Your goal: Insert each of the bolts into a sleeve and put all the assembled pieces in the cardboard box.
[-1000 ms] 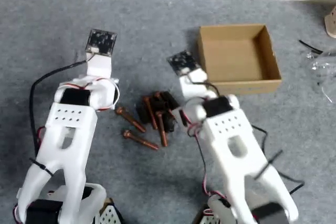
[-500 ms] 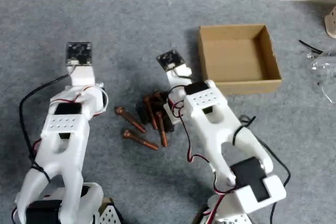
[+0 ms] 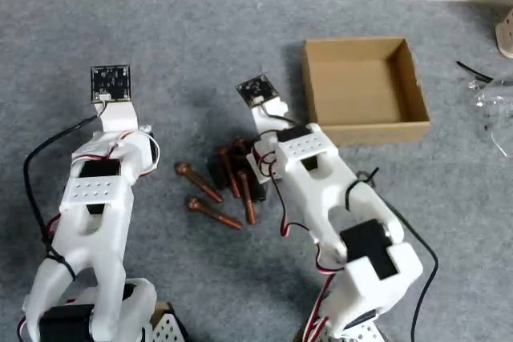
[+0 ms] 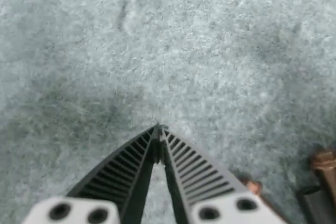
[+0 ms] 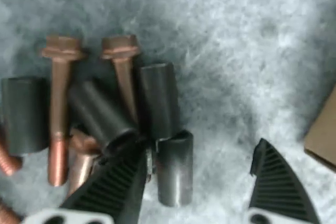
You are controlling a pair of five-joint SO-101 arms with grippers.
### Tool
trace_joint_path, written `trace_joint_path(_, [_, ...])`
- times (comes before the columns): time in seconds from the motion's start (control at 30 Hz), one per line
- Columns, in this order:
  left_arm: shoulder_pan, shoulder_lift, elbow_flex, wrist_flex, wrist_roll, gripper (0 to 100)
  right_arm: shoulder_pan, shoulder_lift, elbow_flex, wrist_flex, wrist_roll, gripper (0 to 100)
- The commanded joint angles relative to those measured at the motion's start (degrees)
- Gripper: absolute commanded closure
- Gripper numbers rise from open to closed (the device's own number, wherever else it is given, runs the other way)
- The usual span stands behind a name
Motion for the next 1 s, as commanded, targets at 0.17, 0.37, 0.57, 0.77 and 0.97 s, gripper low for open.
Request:
trace_joint_path(0.17, [-0.2, -0.2, -0.6, -1.1, 0.4, 99, -0.4, 4.5, -4.4, 1.7, -0.4, 72.4])
trace_joint_path(0.37, [-0.2, -0.2, -0.6, -1.1, 0.4, 99, -0.6, 6.6, -4.0, 1.9, -0.4, 74.8])
trace_joint_path(0.57, [-0.3, -0.2, -0.6, -1.1, 0.4, 99, -0.6, 7.1, -4.0, 1.9, -0.6, 96.1])
trace_joint_path(0.77, [-0.3, -0.2, -0.6, -1.1, 0.3, 99, -0.4, 6.6, -4.4, 8.7, -0.4, 99.5])
trace_joint_path(0.97, [-0.3, -0.2, -0.6, -1.1, 0.2, 99, -0.4, -1.3, -4.3, 8.7, -0.6, 99.5])
